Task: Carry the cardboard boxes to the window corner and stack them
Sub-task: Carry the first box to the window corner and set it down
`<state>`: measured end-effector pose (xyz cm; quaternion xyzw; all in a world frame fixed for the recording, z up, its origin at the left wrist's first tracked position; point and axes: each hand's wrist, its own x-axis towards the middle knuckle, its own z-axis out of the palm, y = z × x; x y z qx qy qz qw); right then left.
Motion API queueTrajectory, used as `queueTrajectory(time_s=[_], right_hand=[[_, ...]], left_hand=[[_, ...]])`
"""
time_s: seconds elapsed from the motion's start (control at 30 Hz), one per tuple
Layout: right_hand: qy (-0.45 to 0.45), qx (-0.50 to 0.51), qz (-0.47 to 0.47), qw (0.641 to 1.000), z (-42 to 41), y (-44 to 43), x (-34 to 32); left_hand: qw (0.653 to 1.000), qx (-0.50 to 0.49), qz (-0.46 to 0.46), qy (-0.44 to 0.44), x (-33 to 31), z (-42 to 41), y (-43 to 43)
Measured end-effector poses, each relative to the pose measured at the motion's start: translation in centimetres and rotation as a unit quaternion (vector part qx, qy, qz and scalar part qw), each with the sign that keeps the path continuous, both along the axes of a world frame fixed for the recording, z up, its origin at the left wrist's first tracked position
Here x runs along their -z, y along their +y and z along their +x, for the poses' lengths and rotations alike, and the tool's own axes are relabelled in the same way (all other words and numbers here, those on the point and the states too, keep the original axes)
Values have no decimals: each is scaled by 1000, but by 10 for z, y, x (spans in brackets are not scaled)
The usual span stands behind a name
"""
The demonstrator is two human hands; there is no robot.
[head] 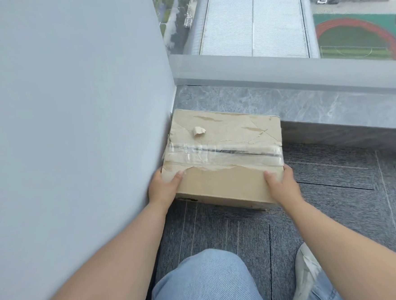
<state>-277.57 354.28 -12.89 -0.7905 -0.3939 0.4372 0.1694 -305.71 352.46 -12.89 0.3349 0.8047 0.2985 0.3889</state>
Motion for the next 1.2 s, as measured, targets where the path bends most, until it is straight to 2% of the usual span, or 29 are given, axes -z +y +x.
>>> queueTrajectory(time_s=[0.3, 0.47, 0.63, 0.77, 0.9, 1.07, 1.2], right_hand=[[0, 7, 8, 1000, -2, 1, 3], [3, -11, 6, 1000, -1, 1, -2], [-6, -25, 3, 1000, -2, 4, -1], [-28, -39, -9, 999, -2, 7, -1], [-73, -79, -70, 992, 1, 11, -19], [-135, -219, -94, 962, 17, 5, -85], [-137, -287, -93, 944, 28, -4, -165]], left_hand=[[994, -104, 1, -27, 0, 9, -2], [986, -157, -49, 21, 0, 17, -20], [981, -170, -96, -24, 8, 19, -24], [985, -135, -108, -20, 11, 16, -22], [984, -45, -169, 24, -7, 10, -24], [959, 89, -256, 86, -72, 14, -29], [956, 160, -225, 104, -153, 39, -27]])
